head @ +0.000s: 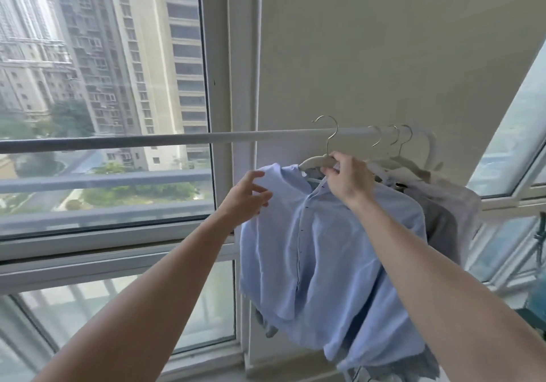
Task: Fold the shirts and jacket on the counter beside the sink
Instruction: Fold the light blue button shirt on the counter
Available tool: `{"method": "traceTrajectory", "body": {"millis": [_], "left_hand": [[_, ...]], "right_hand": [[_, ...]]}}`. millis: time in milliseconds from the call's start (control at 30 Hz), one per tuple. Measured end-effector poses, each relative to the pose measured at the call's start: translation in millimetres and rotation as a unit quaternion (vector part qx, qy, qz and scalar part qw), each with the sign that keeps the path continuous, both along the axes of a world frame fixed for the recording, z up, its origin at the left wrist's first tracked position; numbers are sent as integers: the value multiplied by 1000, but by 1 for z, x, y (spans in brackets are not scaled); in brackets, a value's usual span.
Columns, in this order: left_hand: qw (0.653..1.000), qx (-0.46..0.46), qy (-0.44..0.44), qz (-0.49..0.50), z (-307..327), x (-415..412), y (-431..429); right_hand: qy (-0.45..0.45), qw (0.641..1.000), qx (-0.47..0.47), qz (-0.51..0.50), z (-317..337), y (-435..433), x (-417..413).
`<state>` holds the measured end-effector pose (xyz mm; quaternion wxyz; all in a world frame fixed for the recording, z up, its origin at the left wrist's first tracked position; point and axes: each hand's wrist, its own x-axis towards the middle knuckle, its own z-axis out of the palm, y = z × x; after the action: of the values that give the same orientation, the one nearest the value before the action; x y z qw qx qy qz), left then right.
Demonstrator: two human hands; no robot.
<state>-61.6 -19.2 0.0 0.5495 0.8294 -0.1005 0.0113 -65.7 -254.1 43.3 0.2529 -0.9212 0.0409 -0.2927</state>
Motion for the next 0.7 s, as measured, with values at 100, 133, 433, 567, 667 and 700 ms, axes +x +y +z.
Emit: {"method": "traceTrajectory", "body": {"millis": [100, 133, 433, 567, 667, 700], "left_hand": [[995, 45, -70, 55, 8, -22, 28], [991, 60, -86, 77, 9, -32, 41], [984, 109, -60, 128, 16, -171, 224], [961, 87, 26, 261, 15, -253, 325], [932, 99, 125, 326, 9, -315, 400], [928, 94, 147, 330, 5, -347, 433]], "right_hand": [[7, 998, -22, 59, 10, 39, -22], [12, 996, -29, 79, 11, 55, -31], [43, 954, -32, 295, 19, 256, -130], [61, 913, -21, 402, 13, 366, -179], [95, 871, -32, 481, 3, 447, -216], [104, 852, -38, 512, -2, 486, -234]]}}
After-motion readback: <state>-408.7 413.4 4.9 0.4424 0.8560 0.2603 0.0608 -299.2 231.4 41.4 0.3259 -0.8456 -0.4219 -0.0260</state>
